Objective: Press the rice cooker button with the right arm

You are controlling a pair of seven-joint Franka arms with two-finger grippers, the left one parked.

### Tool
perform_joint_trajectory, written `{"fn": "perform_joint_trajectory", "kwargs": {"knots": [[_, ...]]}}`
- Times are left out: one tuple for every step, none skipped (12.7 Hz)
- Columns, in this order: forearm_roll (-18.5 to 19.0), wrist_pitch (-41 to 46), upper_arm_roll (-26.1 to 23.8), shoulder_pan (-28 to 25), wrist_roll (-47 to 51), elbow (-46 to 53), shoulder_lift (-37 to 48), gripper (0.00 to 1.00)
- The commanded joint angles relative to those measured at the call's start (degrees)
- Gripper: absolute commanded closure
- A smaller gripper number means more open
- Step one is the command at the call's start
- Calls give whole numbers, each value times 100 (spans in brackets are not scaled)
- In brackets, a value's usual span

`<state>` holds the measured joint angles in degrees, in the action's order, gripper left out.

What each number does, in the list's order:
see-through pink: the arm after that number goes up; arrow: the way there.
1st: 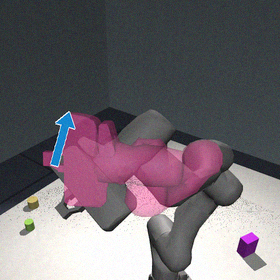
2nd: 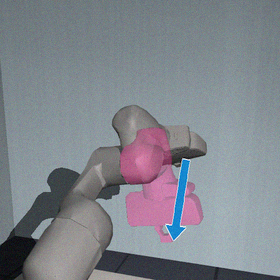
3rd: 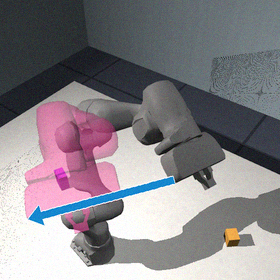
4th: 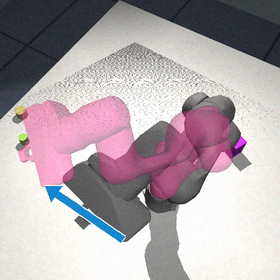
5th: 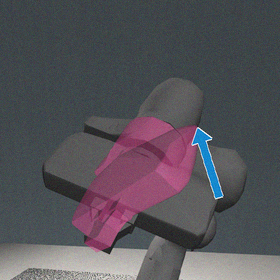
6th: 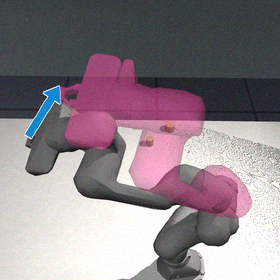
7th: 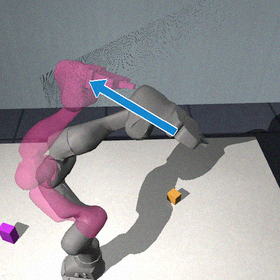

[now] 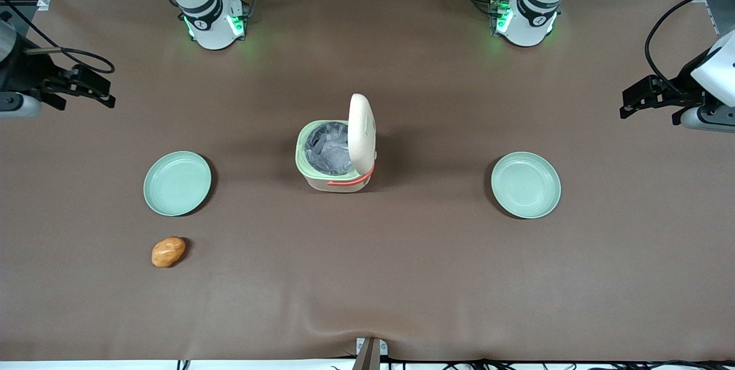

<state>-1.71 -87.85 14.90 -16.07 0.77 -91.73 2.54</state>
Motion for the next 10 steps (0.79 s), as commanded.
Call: {"fn": "perform_joint_trajectory", "kwargs": {"knots": [[83, 5, -75, 279, -104, 59, 80, 0], [83, 5, -75, 341, -121, 76, 80, 0], [83, 14, -75, 393, -130, 94, 80, 0], [83, 14, -75, 420, -174, 94, 80, 0], [83, 5, -75, 455, -191, 103, 80, 0], [83, 5, -75, 473, -200, 138, 80, 0], [83, 14, -75, 473, -200, 164, 62, 0], [74, 14, -75, 482, -200, 173, 71, 0], [74, 22, -75, 482, -209, 173, 62, 0], [74, 22, -75, 482, -209, 164, 71, 0]]}}
